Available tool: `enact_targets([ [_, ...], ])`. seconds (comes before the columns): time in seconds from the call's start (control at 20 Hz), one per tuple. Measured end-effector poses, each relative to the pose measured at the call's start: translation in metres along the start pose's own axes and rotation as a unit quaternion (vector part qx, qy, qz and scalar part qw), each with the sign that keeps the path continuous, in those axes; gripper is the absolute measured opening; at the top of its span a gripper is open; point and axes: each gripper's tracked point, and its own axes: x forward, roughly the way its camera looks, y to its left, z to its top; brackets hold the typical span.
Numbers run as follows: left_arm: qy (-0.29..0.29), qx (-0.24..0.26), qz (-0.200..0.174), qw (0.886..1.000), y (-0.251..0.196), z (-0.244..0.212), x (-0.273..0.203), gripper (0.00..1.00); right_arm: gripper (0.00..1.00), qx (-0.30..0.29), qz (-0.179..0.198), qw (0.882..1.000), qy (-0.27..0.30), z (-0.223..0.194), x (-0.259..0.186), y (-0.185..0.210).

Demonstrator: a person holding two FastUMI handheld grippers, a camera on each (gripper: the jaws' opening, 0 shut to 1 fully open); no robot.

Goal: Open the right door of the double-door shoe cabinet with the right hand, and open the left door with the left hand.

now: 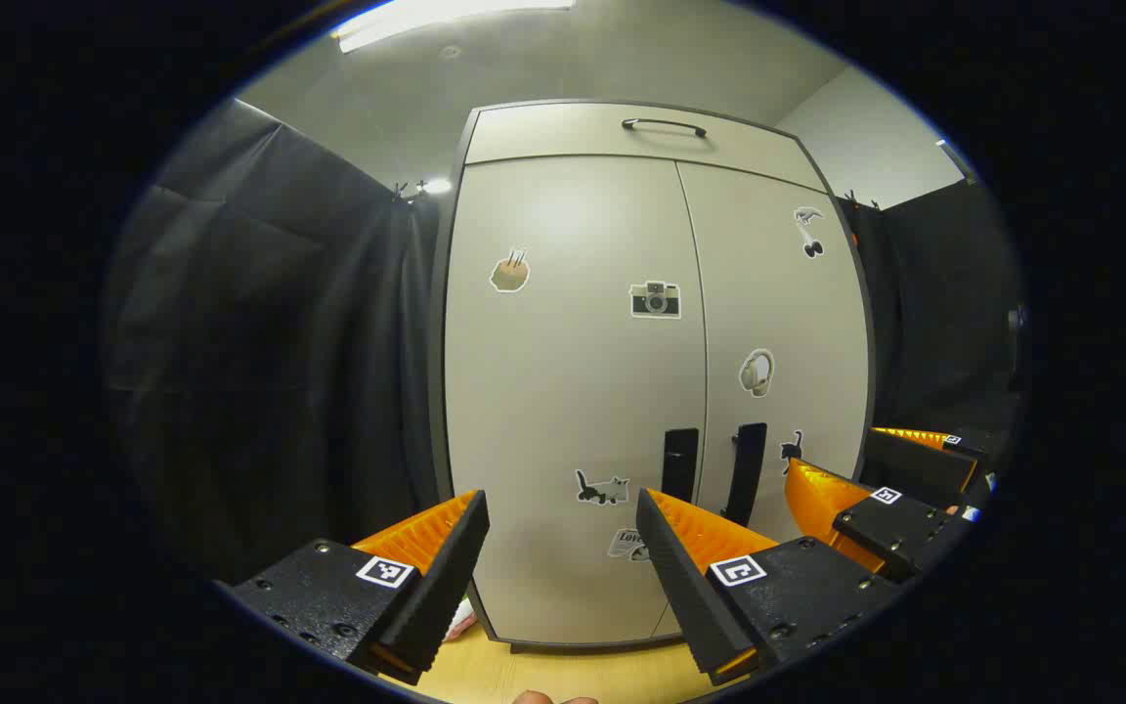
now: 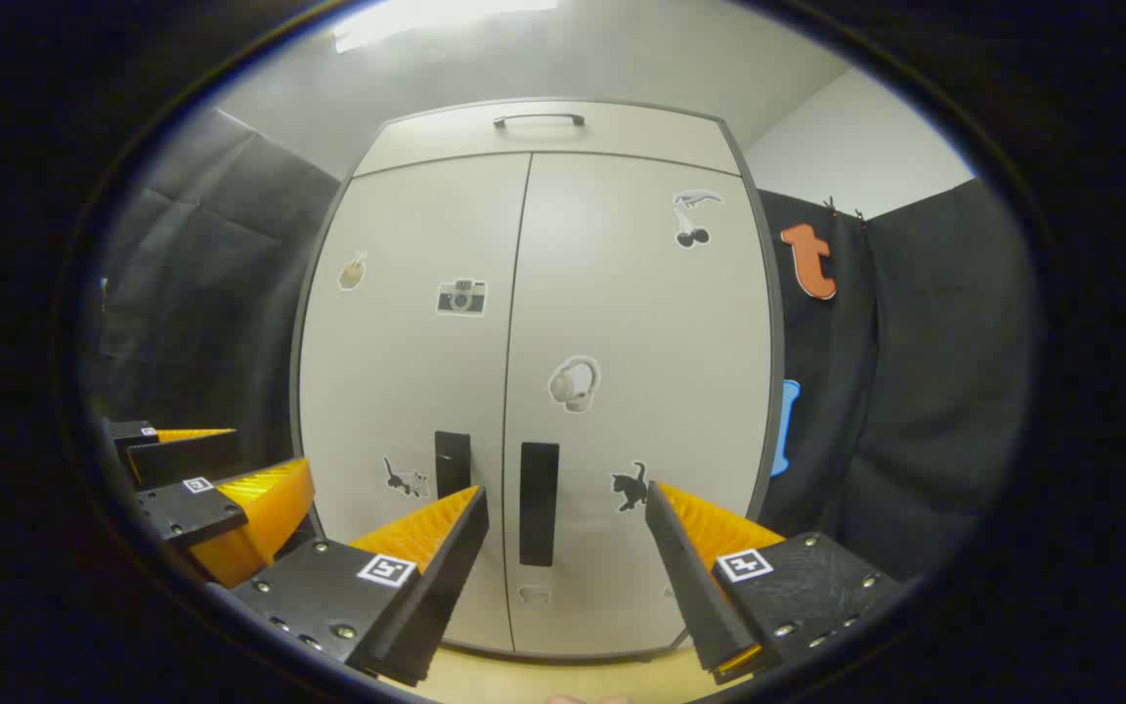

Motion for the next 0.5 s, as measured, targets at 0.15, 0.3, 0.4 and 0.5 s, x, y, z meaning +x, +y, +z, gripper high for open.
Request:
enact_targets([
  [0.15, 0.001, -0.003, 0.007, 1.000, 0.006, -0.001, 0.004, 0.95, 0.96, 0.007, 0.001, 1.000, -0.001, 0.002, 0.005, 0.002],
  [0.3, 0.005, -0.005, 0.010, 1.000, 0.009, -0.004, 0.006, 0.95, 0.96, 0.008, 0.001, 1.000, -0.001, 0.001, 0.009, 0.004],
  [0.4, 0.006, -0.005, 0.011, 1.000, 0.011, -0.006, 0.008, 0.94, 0.96, 0.008, -0.001, 1.000, 0.001, 0.000, 0.011, 0.004],
  [0.5, 0.006, -0.004, 0.012, 1.000, 0.012, -0.007, 0.009, 0.95, 0.96, 0.010, 0.000, 1.000, 0.001, 0.000, 0.014, 0.005],
])
